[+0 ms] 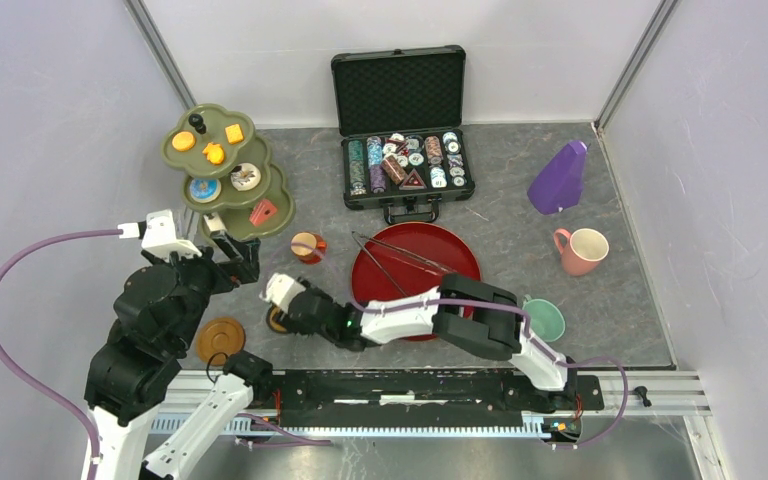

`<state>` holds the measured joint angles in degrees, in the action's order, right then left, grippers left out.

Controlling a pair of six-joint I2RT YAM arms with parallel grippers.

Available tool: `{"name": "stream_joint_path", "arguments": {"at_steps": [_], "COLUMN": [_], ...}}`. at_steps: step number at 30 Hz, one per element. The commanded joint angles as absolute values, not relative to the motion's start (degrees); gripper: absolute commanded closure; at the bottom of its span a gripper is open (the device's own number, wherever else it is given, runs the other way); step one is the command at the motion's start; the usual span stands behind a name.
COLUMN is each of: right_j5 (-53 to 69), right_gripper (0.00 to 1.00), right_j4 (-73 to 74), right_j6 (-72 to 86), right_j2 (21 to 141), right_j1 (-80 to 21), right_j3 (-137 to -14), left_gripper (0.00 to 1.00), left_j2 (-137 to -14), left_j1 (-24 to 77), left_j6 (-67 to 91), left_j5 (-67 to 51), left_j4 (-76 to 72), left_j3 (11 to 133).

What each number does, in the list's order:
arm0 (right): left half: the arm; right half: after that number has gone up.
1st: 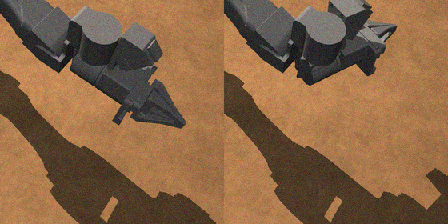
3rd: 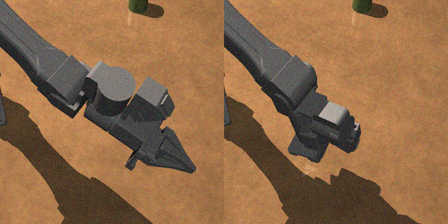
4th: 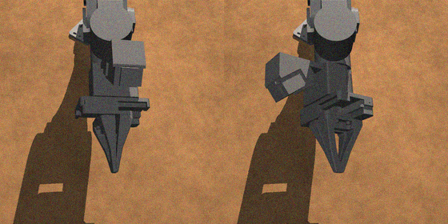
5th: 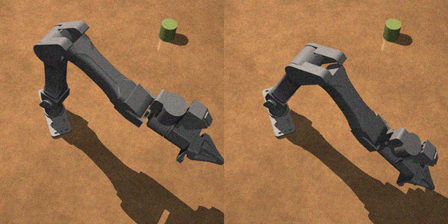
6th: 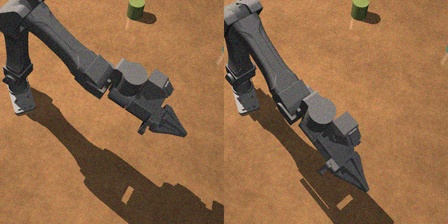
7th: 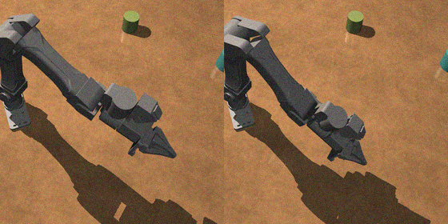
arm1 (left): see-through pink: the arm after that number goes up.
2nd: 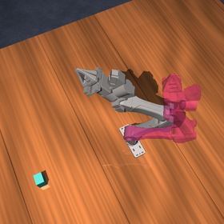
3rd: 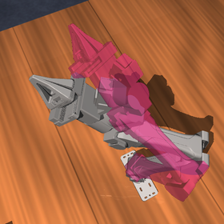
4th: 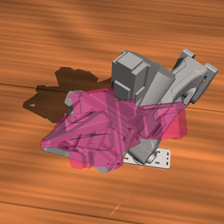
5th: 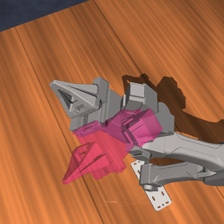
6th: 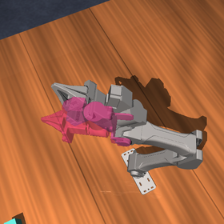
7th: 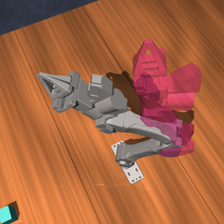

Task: Serve the afternoon tea

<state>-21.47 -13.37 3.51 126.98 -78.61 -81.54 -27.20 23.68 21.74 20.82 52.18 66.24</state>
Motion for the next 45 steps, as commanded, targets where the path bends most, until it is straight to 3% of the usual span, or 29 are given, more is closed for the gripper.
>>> {"name": "stream_joint_path", "arguments": {"at_steps": [1, 11, 15, 19, 26, 30, 32, 36, 45], "right_j5": [-23.22, -15.09, -16.24, -24.14, -37.13, -38.81, -39.72, -40.65, -40.85], "right_gripper": [0.34, 0.18, 0.09, 0.07, 0.02, 0.02, 0.02, 0.02, 0.02], "right_j4": [-10.64, -8.93, -12.91, -13.4, -7.91, -6.23, -5.62, -3.93, -3.25], "right_j6": [3.87, 5.05, 6.61, 9.05, 12.14, 13.72, 14.0, 14.17, 13.38], "right_j2": [126.55, 111.81, 95.19, 78.34, 52.76, 43.55, 41.2, 40.03, 40.42], "right_j1": [-73.51, -72.32, -70.74, -68.08, -65.59, -65.61, -65.57, -65.61, -65.61], "right_j3": [-82.09, -78.1, -63.86, -47.27, -31.12, -26.6, -25.0, -24.32, -23.75], "left_gripper": [0.0, 0.0, 0.0, 0.0, 0.0, 0.0, 0.04, 0.24, 0.33], "left_j2": [-27.22, -30.3, -34.36, -39.48, -45.2, -50.58, -53.48, -59.61, -68.86], "left_j1": [23.38, 23.44, 23.4, 23.42, 24.27, 26.19, 26.8, 28.25, 28.24], "left_j6": [18.35, 27.3, 35.93, 45.6, 58.96, 62.43, 63.02, 63.73, 67.25], "left_j5": [20.14, 22.08, 25.2, 24.78, 7.32, 8.49, 8.98, 9.8, 12.97], "left_j4": [50.54, 53.68, 60.39, 66.48, 57.21, 52.65, 49.6, 42.54, 32.93], "left_j3": [66.09, 62.84, 61.49, 56.54, 40.18, 38.15, 37.42, 36.26, 34.51]}}
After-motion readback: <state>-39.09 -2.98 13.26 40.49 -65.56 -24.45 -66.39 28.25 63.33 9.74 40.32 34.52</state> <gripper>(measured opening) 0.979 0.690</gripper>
